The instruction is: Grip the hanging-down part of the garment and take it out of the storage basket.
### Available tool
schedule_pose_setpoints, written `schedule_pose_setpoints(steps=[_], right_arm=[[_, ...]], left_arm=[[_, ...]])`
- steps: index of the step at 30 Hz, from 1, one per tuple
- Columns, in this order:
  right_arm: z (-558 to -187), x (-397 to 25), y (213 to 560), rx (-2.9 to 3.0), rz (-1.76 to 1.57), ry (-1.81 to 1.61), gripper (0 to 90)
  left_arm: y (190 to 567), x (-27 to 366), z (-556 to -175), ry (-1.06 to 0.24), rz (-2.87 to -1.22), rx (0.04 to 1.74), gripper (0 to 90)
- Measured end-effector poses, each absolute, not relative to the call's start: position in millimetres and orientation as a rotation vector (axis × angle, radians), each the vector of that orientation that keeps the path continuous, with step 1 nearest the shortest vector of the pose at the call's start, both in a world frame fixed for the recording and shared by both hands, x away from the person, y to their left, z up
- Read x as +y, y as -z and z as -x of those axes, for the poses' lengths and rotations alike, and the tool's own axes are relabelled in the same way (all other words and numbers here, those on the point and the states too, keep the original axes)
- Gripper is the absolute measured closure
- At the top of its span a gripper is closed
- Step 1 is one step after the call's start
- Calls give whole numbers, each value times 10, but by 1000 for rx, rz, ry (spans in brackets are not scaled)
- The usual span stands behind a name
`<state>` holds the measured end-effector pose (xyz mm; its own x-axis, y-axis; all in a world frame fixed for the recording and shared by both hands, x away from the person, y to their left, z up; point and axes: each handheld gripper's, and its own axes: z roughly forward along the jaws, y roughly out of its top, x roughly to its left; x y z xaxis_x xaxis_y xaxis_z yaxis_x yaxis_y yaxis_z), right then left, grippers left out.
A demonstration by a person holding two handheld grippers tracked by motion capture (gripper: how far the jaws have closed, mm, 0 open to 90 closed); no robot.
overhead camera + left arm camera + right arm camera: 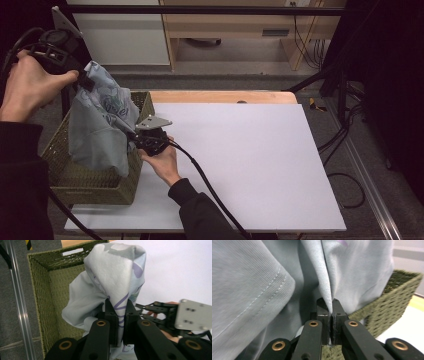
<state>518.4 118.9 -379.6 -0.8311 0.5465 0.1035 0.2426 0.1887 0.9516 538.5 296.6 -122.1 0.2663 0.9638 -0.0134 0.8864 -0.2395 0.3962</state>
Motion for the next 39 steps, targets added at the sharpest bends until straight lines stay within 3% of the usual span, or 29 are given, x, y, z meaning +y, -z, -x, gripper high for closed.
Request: schedule_pose_setpoints(steps=[22, 30, 39], right_arm=[[-4862, 96, 3074, 2022, -675, -1748, 886], [-4778, -77, 2863, 1961, -653, -1732, 886], [-4745, -131, 2866, 1956, -661, -1718, 885]], left_arm=[[1318, 2853, -5413, -304, -2234, 1675, 846], [1327, 2788, -5410, -284, -2242, 1648, 845], [1319, 2713, -5401, -292, -2256, 1634, 845]])
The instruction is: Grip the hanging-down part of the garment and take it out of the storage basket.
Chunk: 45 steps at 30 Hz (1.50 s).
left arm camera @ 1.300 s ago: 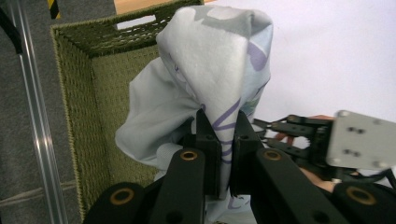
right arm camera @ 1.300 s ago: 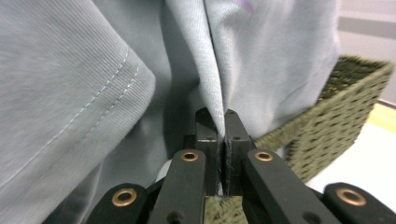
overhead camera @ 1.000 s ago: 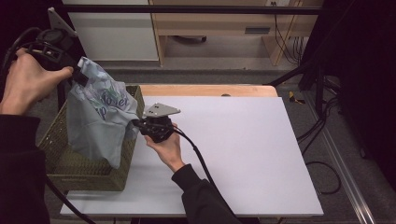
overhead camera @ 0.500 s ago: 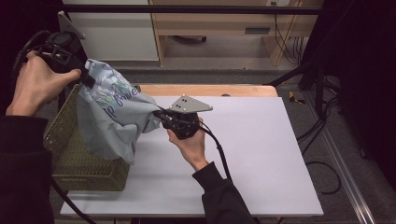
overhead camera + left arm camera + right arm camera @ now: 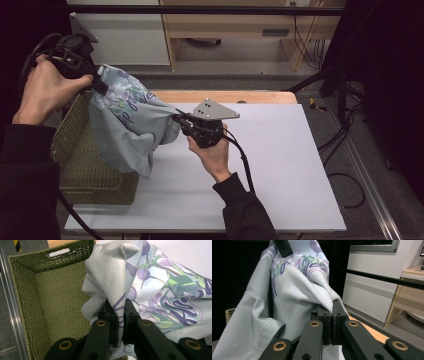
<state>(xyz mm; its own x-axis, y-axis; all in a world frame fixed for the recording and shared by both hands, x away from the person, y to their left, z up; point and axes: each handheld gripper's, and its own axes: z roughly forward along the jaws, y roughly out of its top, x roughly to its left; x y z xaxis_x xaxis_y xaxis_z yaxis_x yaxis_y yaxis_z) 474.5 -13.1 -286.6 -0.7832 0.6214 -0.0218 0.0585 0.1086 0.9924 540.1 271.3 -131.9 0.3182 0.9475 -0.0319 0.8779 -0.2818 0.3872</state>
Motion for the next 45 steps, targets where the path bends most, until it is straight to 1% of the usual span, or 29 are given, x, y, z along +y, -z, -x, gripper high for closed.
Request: schedule_pose_setpoints(steps=[5, 9, 10, 13, 18, 21, 22, 23, 28, 32, 34, 45], right_arm=[[-4766, -123, 2970, 1993, -684, -1707, 882], [-4801, -88, 3132, 2038, -707, -1681, 879], [-4818, -65, 3218, 2068, -724, -1671, 875], [-4824, -35, 3299, 2085, -735, -1662, 861], [-4833, 27, 3480, 2142, -752, -1634, 724], [-4824, 15, 3564, 2165, -771, -1620, 625], [-4810, -27, 3600, 2161, -761, -1634, 567], [-4810, -27, 3600, 2161, -761, -1634, 567], [-4753, -223, 3607, 2114, -768, -1700, 421], [-4693, -432, 3593, 2034, -801, -1740, 266], [-4648, -546, 3590, 1998, -825, -1750, 207], [-4429, -1140, 3701, 1878, -876, -1715, 81]], left_arm=[[1319, 2704, -5394, -288, -2257, 1628, 846], [1331, 2687, -5393, -286, -2260, 1623, 845], [1335, 2683, -5395, -282, -2263, 1622, 846], [1352, 2666, -5403, -280, -2271, 1618, 845], [1382, 2653, -5409, -279, -2275, 1616, 845], [1392, 2655, -5406, -278, -2274, 1612, 845], [1396, 2655, -5405, -275, -2274, 1612, 846], [1400, 2655, -5403, -278, -2276, 1613, 846], [1420, 2648, -5401, -275, -2276, 1606, 845], [1444, 2635, -5398, -272, -2281, 1598, 846], [1449, 2639, -5395, -270, -2283, 1595, 845], [1453, 2662, -5381, -268, -2277, 1600, 845]])
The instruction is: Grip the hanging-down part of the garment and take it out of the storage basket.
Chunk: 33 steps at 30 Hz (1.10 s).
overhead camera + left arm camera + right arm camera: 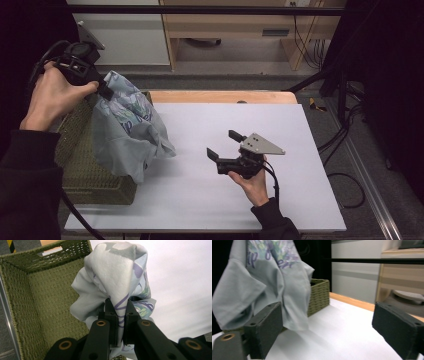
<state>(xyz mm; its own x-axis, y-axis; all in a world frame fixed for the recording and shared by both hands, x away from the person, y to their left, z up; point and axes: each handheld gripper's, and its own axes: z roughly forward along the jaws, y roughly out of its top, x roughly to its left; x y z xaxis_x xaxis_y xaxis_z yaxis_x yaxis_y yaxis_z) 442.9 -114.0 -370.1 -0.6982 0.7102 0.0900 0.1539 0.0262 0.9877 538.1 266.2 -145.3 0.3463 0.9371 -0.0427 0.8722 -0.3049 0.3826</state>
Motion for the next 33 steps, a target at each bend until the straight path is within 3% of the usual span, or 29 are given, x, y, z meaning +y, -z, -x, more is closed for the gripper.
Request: schedule_pose_setpoints(steps=[16, 33], right_arm=[[-4088, -1884, 3987, 1738, -1049, -1605, 16], [-3879, -2066, 4131, 1748, -1085, -1551, 3]], left_arm=[[1466, 2635, -5406, -256, -2285, 1600, 844], [1470, 2681, -5401, -249, -2277, 1605, 844]])
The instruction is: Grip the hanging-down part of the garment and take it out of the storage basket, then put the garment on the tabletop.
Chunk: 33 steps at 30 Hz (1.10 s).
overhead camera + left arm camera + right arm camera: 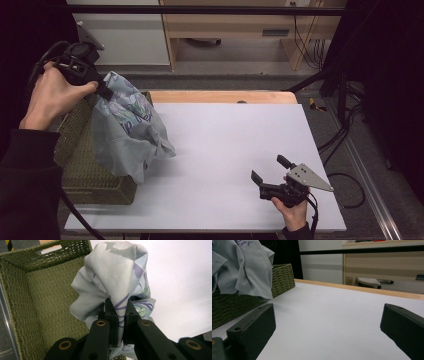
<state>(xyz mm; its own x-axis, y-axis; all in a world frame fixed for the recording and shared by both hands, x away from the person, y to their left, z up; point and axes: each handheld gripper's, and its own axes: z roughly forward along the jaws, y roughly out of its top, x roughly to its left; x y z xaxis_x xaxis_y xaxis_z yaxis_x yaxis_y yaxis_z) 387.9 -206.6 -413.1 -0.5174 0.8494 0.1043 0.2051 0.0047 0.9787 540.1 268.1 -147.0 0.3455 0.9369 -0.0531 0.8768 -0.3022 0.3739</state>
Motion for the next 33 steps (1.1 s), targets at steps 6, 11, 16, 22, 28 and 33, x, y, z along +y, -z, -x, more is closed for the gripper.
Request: schedule_pose_setpoints(steps=[6, 11, 16, 22, 28, 33], right_arm=[[-3860, -2091, 4164, 1748, -1085, -1551, 3], [-3861, -2102, 4177, 1736, -1089, -1552, 3], [-3859, -2094, 4202, 1741, -1089, -1552, 3], [-3863, -2103, 4206, 1744, -1094, -1549, 3], [-3854, -2117, 4197, 1742, -1092, -1558, 3], [-3838, -2138, 4193, 1739, -1098, -1552, 3]], left_arm=[[1470, 2655, -5404, -250, -2283, 1598, 845], [1467, 2621, -5402, -250, -2286, 1591, 844], [1456, 2583, -5380, -250, -2294, 1578, 844], [1438, 2464, -5374, -245, -2307, 1545, 845], [1418, 2239, -5353, -261, -2345, 1474, 847], [1375, 1990, -5310, -269, -2370, 1402, 847]])
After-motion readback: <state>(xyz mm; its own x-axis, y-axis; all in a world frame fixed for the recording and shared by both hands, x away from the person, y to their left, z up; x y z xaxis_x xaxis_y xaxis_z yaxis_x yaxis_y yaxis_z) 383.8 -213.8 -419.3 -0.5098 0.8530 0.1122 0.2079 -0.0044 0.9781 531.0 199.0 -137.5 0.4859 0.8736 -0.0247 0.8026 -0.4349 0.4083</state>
